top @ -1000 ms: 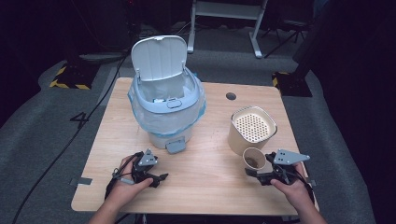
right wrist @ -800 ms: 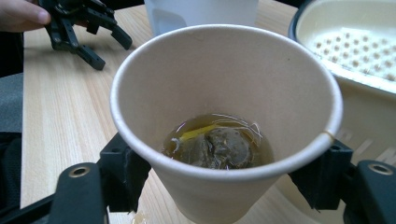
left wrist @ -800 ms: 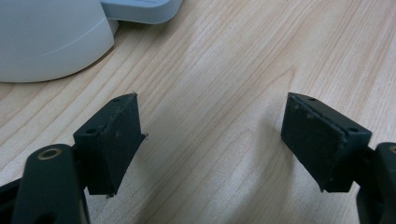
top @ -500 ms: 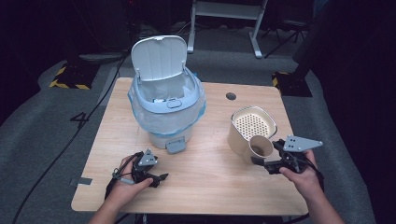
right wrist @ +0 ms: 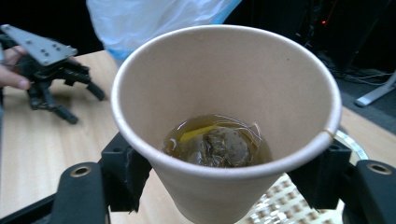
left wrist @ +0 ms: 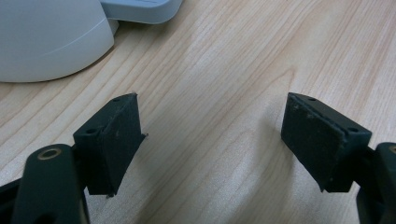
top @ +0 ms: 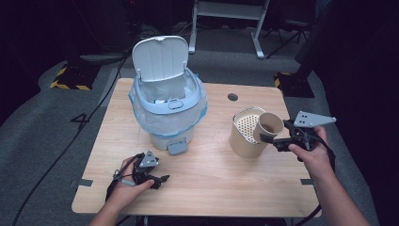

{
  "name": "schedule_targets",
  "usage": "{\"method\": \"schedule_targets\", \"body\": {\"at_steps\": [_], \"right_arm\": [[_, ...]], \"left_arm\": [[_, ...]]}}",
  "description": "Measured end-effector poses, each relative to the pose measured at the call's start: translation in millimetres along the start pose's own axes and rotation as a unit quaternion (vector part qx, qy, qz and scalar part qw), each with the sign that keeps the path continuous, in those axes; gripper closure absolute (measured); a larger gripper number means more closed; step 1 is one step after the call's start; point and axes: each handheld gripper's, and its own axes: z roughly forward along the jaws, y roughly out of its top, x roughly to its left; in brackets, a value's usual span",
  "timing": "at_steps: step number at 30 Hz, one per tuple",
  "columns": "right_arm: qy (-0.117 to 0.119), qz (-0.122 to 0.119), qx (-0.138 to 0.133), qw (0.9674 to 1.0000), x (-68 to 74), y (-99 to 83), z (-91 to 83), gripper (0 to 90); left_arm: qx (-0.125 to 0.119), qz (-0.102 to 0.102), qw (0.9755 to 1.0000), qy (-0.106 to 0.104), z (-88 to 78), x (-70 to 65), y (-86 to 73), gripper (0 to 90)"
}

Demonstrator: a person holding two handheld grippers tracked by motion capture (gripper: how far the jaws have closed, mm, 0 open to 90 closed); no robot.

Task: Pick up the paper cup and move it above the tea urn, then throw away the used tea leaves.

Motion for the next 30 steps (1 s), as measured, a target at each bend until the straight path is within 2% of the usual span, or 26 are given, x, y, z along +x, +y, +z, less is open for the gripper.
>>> {"method": "schedule_targets", "body": {"at_steps": [3, 8, 9, 16, 21, 22, 23, 24, 25, 26, 29, 30], "right_arm": [[-0.010, -0.006, 0.007, 0.9999, -10.7, 8.1, 5.4, 30.1], [-0.024, -0.018, 0.015, 0.9994, -20.8, 13.1, 12.2, 30.0], [-0.031, -0.022, 0.020, 0.9991, -27.4, 14.8, 15.6, 30.1], [-0.045, -0.024, 0.025, 0.9984, -43.7, 13.7, 20.4, 30.2], [-0.062, -0.055, 0.028, 0.9961, -51.4, 12.4, 18.7, 30.4], [-0.071, -0.069, 0.032, 0.9946, -52.0, 12.4, 18.2, 30.4], [-0.083, -0.091, 0.041, 0.9916, -52.4, 13.1, 17.2, 30.4], [-0.083, -0.091, 0.041, 0.9916, -52.4, 13.1, 17.2, 30.4], [-0.088, -0.100, 0.045, 0.9900, -52.3, 13.6, 16.9, 30.5], [-0.103, -0.125, 0.056, 0.9852, -52.1, 15.2, 16.2, 30.6], [-0.128, -0.166, 0.072, 0.9752, -51.4, 17.9, 15.7, 30.7], [-0.142, -0.191, 0.083, 0.9678, -50.6, 19.3, 15.9, 30.8]], "left_arm": [[0.000, 0.000, 1.0000, 0.000, 0.0, 0.0, 0.0, 20.5], [0.000, 0.000, 1.0000, 0.000, 0.0, 0.0, 0.0, 20.5], [0.000, 0.000, 1.0000, 0.000, 0.0, 0.0, 0.0, 20.5], [0.001, 0.001, 1.0000, 0.000, -0.1, -0.1, 0.0, 20.5], [0.000, 0.000, 1.0000, 0.000, 0.0, -0.1, 0.0, 20.5], [0.000, 0.000, 1.0000, 0.001, -0.1, -0.1, 0.0, 20.6], [0.000, 0.001, 1.0000, 0.001, -0.1, -0.1, 0.0, 20.5], [0.000, 0.001, 1.0000, 0.001, -0.1, -0.1, 0.0, 20.6], [0.000, 0.000, 1.0000, 0.001, -0.1, -0.1, 0.0, 20.6], [0.000, 0.001, 1.0000, 0.001, -0.1, -0.1, 0.0, 20.6], [0.000, 0.000, 1.0000, 0.000, 0.0, -0.1, -0.1, 20.5], [0.000, 0.001, 1.0000, 0.001, -0.1, -0.2, 0.0, 20.6]]}}
